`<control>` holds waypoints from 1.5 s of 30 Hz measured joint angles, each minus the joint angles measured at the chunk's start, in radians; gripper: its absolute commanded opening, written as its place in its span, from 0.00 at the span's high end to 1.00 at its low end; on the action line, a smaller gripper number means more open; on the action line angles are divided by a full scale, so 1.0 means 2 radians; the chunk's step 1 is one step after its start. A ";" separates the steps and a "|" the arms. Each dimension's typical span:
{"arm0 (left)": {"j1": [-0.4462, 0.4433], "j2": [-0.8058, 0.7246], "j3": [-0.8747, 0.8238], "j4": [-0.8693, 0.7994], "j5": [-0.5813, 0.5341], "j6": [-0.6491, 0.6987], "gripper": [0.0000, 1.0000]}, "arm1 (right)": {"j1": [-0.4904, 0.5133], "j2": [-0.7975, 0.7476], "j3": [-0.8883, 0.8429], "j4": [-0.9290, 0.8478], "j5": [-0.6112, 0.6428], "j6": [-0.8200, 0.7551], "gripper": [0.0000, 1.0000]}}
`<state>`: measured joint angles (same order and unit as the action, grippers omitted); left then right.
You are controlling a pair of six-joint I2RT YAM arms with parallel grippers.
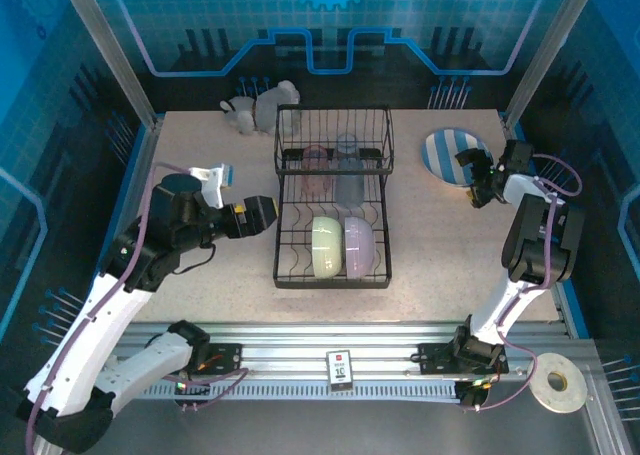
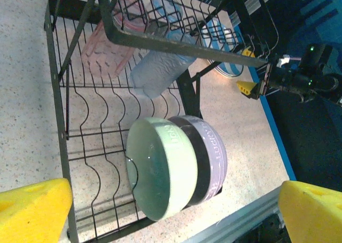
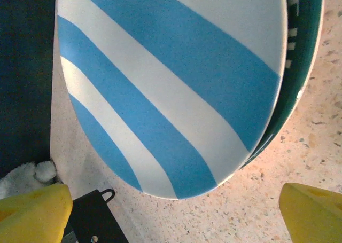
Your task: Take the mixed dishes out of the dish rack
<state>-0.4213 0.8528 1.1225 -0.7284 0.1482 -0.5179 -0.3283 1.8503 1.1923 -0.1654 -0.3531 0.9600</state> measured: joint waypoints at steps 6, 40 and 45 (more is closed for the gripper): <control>0.000 -0.014 -0.012 -0.012 0.022 0.011 0.01 | 0.001 0.003 0.022 -0.038 0.000 -0.006 0.00; 0.000 0.041 -0.114 0.048 0.041 0.001 0.12 | 0.078 -0.303 -0.187 -0.058 -0.066 -0.025 0.00; 0.000 0.083 -0.123 0.046 -0.002 -0.017 0.20 | 0.115 -0.386 -0.187 -0.120 -0.067 -0.055 0.00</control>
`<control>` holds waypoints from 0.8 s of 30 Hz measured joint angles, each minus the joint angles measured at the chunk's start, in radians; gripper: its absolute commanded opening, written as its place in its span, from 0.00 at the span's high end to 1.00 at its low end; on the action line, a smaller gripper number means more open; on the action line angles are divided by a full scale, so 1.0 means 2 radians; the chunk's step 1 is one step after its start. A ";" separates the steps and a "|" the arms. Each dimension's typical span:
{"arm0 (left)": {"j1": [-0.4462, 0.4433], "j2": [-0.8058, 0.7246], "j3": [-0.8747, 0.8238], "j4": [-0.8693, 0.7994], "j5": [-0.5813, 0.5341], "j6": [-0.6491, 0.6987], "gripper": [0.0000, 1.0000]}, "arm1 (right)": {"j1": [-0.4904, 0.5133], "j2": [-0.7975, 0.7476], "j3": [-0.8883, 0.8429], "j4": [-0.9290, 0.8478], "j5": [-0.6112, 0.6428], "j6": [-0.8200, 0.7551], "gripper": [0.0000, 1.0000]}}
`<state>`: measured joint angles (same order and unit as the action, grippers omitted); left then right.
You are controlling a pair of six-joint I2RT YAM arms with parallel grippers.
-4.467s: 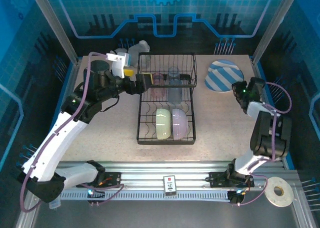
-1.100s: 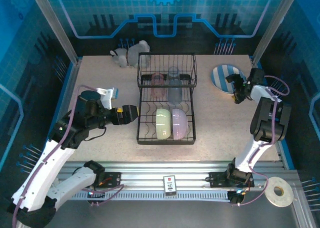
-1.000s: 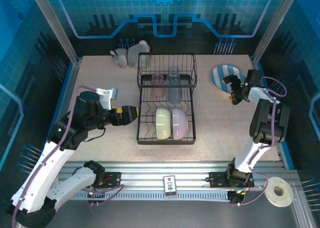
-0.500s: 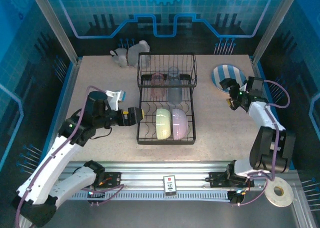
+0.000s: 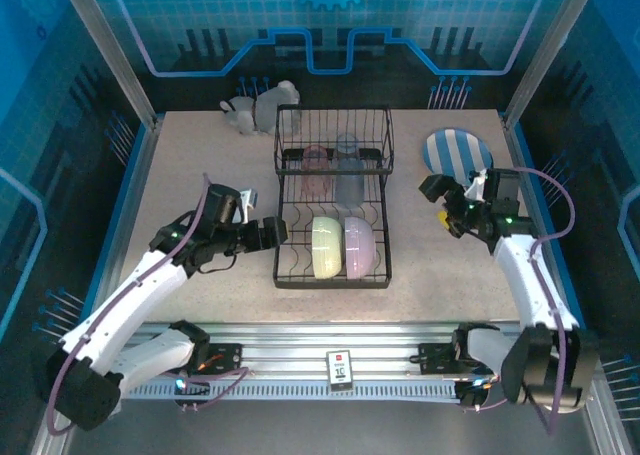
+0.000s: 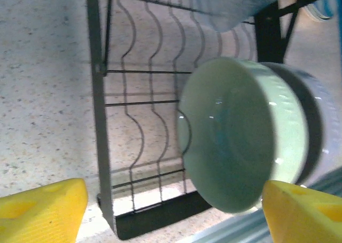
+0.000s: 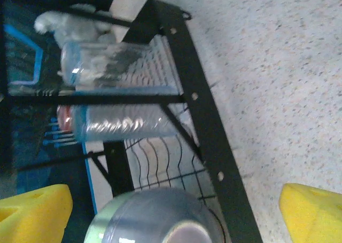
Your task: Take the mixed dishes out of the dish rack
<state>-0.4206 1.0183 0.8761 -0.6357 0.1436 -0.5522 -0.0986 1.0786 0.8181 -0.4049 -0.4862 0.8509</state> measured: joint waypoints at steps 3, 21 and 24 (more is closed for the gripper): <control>0.000 0.034 0.000 -0.003 -0.017 -0.013 0.23 | 0.019 -0.051 -0.006 -0.031 0.004 -0.014 0.00; 0.000 0.110 -0.056 0.035 -0.032 -0.053 0.51 | 0.067 -0.096 -0.011 -0.099 0.034 -0.034 0.00; 0.001 0.108 -0.092 0.067 -0.023 -0.069 0.55 | 0.072 -0.096 -0.002 -0.104 0.046 -0.034 0.00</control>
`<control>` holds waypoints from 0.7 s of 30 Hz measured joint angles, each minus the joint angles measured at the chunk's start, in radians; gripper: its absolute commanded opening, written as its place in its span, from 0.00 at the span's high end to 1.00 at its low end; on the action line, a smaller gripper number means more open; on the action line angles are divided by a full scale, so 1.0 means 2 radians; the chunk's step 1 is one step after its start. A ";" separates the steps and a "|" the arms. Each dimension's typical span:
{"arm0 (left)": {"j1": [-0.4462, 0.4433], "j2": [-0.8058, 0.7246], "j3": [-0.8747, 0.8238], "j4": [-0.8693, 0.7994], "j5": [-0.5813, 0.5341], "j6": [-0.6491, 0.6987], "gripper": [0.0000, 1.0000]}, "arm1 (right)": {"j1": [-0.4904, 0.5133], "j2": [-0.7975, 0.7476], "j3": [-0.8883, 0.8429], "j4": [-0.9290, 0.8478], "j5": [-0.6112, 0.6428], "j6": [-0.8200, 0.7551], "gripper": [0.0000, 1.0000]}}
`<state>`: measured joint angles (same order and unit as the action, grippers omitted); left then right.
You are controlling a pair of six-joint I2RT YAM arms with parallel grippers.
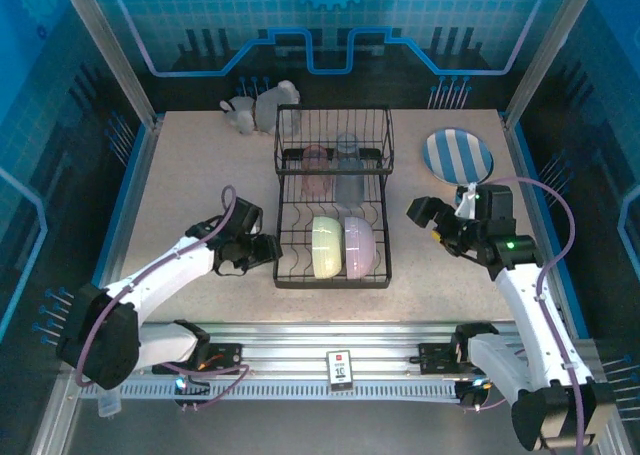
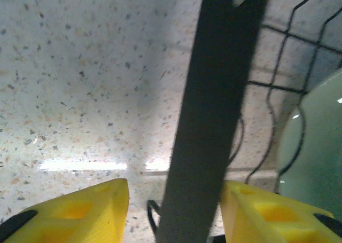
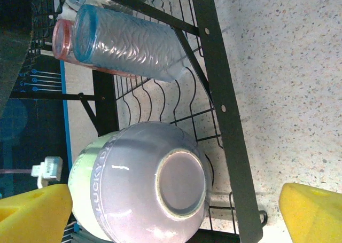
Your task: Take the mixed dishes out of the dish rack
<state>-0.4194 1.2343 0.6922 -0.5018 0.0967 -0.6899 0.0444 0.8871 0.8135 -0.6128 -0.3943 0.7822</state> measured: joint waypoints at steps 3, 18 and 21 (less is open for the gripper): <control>-0.001 -0.001 -0.018 0.031 0.011 -0.014 0.57 | 0.005 0.007 0.008 0.002 0.009 -0.003 0.00; -0.028 -0.047 0.020 -0.041 -0.080 -0.062 0.49 | 0.036 0.106 0.039 0.104 -0.009 0.009 0.00; -0.028 -0.097 0.046 -0.094 -0.115 -0.053 0.45 | 0.043 0.130 0.039 0.117 -0.015 0.014 0.00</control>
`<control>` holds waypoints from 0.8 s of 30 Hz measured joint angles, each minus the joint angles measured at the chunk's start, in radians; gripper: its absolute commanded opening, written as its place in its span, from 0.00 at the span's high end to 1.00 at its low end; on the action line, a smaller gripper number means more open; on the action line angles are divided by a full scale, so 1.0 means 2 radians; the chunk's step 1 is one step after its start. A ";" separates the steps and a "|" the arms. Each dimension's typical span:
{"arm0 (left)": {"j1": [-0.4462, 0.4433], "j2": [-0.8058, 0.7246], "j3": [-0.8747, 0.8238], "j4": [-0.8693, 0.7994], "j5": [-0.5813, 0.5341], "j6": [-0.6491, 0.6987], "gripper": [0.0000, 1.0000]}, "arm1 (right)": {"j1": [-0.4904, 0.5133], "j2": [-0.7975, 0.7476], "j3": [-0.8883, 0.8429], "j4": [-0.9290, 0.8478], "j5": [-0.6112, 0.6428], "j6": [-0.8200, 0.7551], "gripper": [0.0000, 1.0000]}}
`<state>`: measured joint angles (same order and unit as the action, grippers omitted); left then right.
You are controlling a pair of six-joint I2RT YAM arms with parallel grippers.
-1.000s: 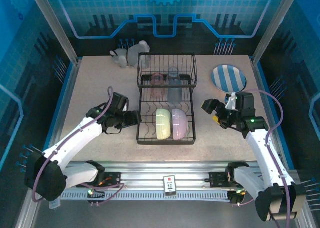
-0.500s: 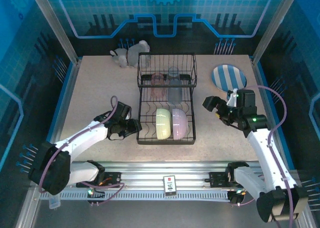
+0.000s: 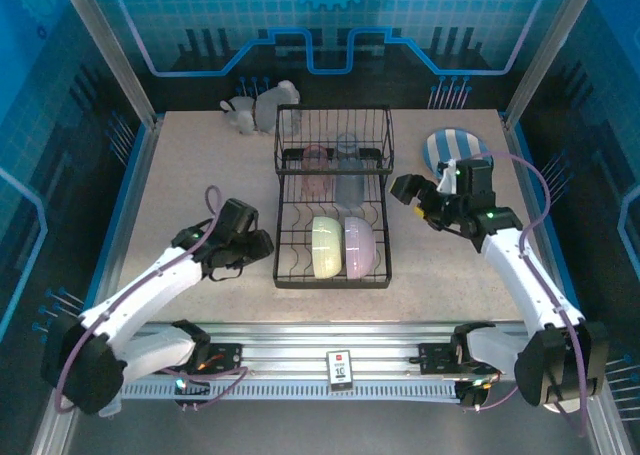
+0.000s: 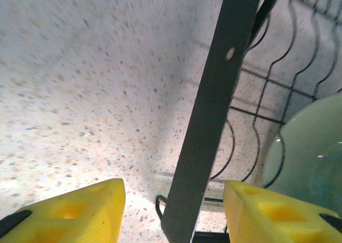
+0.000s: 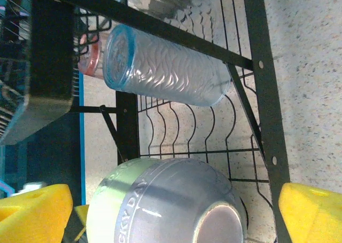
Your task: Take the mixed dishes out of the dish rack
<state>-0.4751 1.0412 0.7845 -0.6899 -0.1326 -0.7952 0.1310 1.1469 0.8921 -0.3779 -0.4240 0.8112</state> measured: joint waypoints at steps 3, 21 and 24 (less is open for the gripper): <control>0.000 -0.051 0.013 -0.023 -0.005 0.014 0.39 | 0.010 0.007 0.000 0.003 -0.003 0.000 0.00; 0.000 0.005 -0.028 0.219 0.306 0.044 0.45 | 0.106 -0.051 0.000 -0.076 0.041 -0.047 0.00; 0.000 0.031 -0.028 0.249 0.335 0.045 0.49 | 0.117 -0.051 0.000 -0.096 0.051 -0.057 0.00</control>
<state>-0.4751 1.1042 0.7284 -0.1925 0.5369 -0.7044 0.3653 1.0454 0.8917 -0.5705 -0.3210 0.6968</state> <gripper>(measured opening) 0.533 0.999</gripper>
